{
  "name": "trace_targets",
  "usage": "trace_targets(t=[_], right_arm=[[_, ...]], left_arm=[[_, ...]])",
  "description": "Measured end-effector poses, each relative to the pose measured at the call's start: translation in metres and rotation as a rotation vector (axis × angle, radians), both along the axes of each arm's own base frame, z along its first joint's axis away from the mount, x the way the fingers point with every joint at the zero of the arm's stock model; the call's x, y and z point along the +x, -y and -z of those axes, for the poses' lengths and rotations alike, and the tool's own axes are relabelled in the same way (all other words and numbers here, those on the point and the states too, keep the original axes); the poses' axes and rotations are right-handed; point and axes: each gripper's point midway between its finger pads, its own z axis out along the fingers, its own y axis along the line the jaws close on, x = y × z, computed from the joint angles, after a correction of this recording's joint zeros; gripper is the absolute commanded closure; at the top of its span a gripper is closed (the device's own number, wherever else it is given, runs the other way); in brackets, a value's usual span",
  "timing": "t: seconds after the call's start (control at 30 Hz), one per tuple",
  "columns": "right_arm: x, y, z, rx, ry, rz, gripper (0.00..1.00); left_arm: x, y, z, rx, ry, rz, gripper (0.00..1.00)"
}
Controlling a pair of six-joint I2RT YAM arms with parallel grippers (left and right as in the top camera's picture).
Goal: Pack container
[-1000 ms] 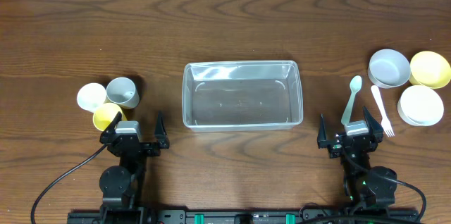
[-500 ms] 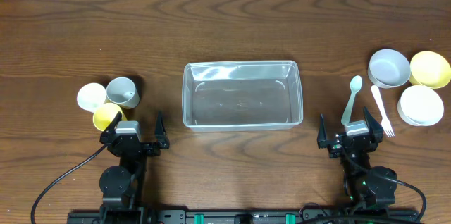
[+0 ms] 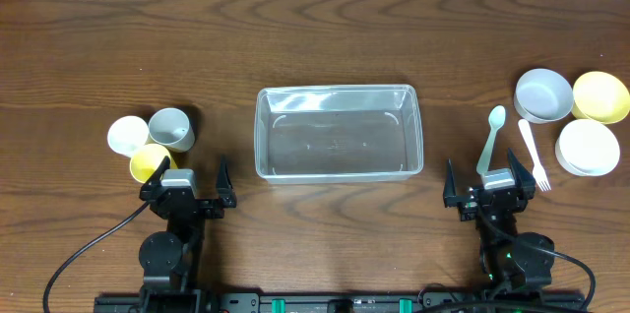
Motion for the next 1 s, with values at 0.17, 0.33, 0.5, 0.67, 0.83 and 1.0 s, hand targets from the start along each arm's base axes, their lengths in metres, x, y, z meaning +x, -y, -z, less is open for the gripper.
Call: trace_targets(t=[0.17,0.33,0.5,0.67,0.83,1.0], right_arm=[[0.0,-0.0001,0.0,0.057,-0.006,0.004,0.01],[0.0,0.0,0.0,0.135,-0.015,0.01,0.01],[0.0,0.0,0.0,0.171,-0.019,0.012,0.01],[0.0,-0.0001,0.0,0.247,-0.028,0.017,0.01],[0.0,0.0,0.0,0.307,-0.035,0.022,0.01],[-0.0004,0.0001,0.0023,0.331,-0.051,0.026,0.01]], left_arm=[[0.0,0.0,0.0,0.0,0.0,0.0,0.02],[0.0,0.0,0.0,0.0,0.0,0.0,0.02],[0.0,0.0,0.0,0.0,0.0,0.0,0.02],[0.0,0.0,0.0001,-0.001,0.0,0.0,0.02],[0.0,0.0,0.0001,-0.01,-0.001,-0.001,0.02],[-0.0014,-0.0001,-0.0025,-0.044,-0.01,-0.005,0.02]])
